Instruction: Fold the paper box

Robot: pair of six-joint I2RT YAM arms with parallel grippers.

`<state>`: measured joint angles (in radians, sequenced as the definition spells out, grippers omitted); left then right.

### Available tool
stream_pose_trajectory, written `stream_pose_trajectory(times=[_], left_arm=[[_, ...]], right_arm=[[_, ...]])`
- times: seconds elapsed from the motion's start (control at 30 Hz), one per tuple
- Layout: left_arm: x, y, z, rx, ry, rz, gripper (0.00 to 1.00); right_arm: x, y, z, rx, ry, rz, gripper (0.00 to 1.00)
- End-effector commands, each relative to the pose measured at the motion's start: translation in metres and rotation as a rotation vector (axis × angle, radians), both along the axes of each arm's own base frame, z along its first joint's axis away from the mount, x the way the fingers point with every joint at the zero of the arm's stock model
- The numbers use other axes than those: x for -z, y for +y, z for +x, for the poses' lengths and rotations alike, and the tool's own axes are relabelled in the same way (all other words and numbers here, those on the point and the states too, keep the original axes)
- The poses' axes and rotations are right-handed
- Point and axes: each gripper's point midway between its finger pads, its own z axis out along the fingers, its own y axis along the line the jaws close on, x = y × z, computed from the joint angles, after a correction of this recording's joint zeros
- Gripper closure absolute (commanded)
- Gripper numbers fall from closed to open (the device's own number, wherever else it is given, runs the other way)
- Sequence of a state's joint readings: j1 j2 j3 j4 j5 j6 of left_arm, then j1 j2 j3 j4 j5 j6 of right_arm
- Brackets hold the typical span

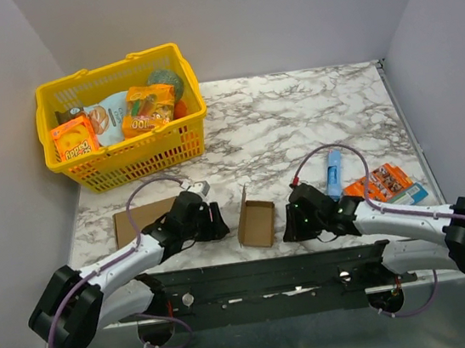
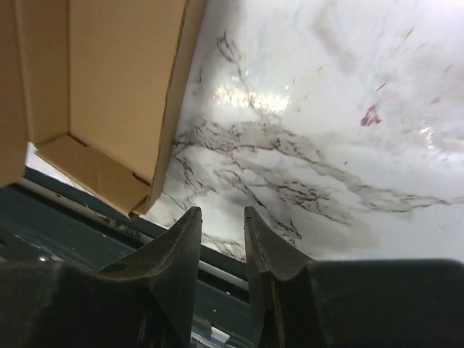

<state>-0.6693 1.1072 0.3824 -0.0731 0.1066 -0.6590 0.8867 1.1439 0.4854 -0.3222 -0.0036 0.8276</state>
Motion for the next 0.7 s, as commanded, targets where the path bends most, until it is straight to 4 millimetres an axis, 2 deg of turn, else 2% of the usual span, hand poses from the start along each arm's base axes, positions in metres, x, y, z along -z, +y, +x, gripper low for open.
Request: stream_pose_trajectory(times=[0.0,0.2,0.37,0.67], left_arm=[[0.016,0.005,-0.044,0.079,0.095,0.05,0.36],[0.022,-0.013,-0.055,0.157,0.113,0.043,0.37],[0.024,-0.025,-0.058,0.196,0.12,0.044,0.37],[0.024,-0.046,-0.065,0.259,0.125,0.024,0.39]], right_arm=[[0.003,0.004,-0.006,-0.01,0.036,-0.047,0.62],[0.007,0.015,-0.004,-0.056,0.044,-0.076,0.63],[0.006,0.032,-0.003,-0.113,0.069,-0.061,0.66],[-0.007,0.052,0.003,-0.133,0.043,-0.017,0.66]])
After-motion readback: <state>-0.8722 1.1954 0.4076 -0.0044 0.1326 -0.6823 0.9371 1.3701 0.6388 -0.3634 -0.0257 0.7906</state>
